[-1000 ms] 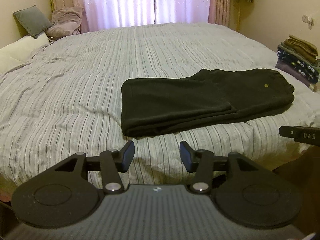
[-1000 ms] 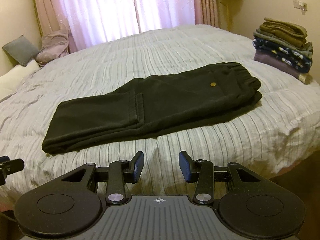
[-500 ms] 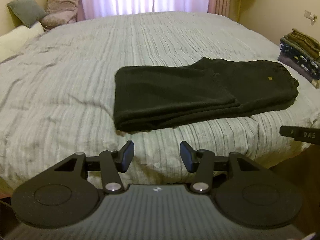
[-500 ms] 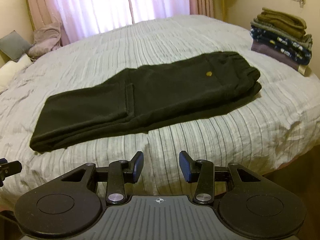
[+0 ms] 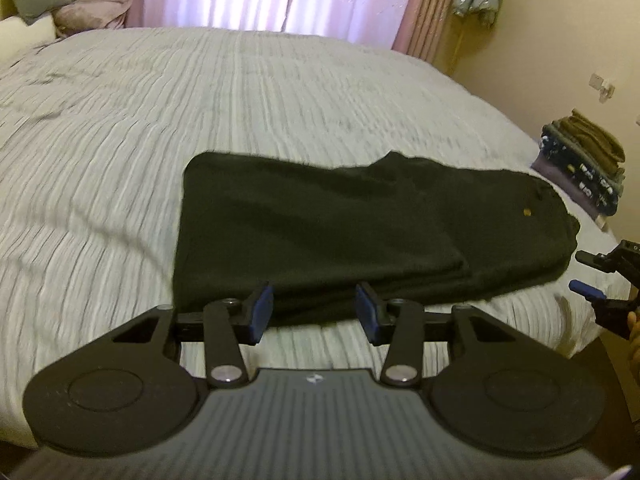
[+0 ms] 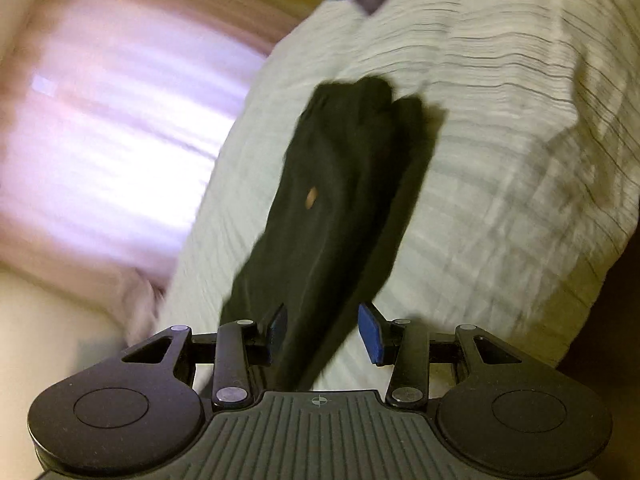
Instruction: Fold clothes
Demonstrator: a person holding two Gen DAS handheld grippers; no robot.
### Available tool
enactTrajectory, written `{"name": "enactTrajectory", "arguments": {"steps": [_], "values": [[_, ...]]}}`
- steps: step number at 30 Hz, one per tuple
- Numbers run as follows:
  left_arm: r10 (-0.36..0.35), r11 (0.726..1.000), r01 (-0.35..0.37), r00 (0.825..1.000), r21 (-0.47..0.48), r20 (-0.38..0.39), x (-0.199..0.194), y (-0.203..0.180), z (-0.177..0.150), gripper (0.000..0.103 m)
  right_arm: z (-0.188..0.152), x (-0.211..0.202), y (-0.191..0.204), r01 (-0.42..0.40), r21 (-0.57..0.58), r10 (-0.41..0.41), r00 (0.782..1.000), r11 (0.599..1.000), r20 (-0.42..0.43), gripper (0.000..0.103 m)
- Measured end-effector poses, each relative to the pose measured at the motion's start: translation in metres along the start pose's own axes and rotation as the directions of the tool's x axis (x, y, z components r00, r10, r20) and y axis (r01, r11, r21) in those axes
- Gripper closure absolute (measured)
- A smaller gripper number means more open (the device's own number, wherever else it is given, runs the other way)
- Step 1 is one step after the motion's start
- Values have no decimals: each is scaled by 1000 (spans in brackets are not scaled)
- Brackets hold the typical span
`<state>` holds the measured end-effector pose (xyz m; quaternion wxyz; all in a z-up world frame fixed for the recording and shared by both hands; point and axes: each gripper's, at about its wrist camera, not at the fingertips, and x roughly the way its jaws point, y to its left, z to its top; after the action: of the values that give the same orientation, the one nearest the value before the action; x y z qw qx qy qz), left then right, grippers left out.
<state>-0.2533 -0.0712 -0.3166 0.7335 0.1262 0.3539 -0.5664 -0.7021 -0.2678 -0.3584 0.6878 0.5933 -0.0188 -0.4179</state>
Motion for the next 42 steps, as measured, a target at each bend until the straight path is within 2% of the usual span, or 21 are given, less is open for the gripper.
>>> {"name": "enactTrajectory", "arguments": {"steps": [1,2,3,6,7,9,13,15,18,26,28,29,30,31,32,33,40,42], "values": [[-6,1000,6,1000,-7,-2,5,1,3,62,9,2,-6,0,29,0,1000,1000,17,49],[-11,1000,10,1000,-13,-5,10,1,6,62,18,3,-12,-2,58,0,999,998,34,25],[-13,1000,12,1000,-18,-9,15,1,9,62,23,3,-13,-16,67,12,998,998,59,23],[-22,999,22,1000,-24,-14,27,1,13,62,39,3,-18,-61,92,48,990,994,132,23],[-29,999,29,999,-24,-16,29,1,13,62,44,6,-17,-61,95,48,990,994,131,24],[-35,999,35,999,-23,-19,35,0,15,62,53,12,-17,-60,100,47,990,993,130,42],[-36,999,35,999,-29,-30,43,1,15,62,58,29,-22,-16,69,9,995,998,101,45],[-38,999,37,999,-34,-37,46,2,15,62,60,38,-24,5,37,-8,996,999,86,87],[-36,999,35,999,-29,-41,46,4,15,62,58,41,-29,30,36,-32,998,999,63,92],[-30,999,29,998,-19,-52,49,8,16,62,50,39,-22,186,-51,-185,982,981,30,93],[-30,999,29,998,-20,-56,49,8,15,62,49,38,-28,159,-25,-158,987,987,33,91],[-31,999,30,998,-21,-56,49,8,15,62,49,37,-29,147,-13,-146,989,989,33,86],[-33,999,31,998,-22,-56,49,8,15,62,49,36,-30,135,-1,-134,990,991,34,70],[-34,999,32,998,-23,-53,49,8,15,62,49,35,-31,122,11,-123,992,992,34,61],[-35,999,33,998,-24,-49,48,8,15,62,49,34,-32,110,22,-111,993,994,35,43],[-39,999,38,998,-28,-44,47,8,15,62,49,33,-33,98,34,-99,994,995,36,38],[-52,996,50,998,-73,-29,57,16,12,64,49,27,-40,10,115,-16,999,993,47,39],[-50,997,47,998,-68,-45,68,17,8,65,49,31,-45,-1,139,-5,999,990,45,39]]}}
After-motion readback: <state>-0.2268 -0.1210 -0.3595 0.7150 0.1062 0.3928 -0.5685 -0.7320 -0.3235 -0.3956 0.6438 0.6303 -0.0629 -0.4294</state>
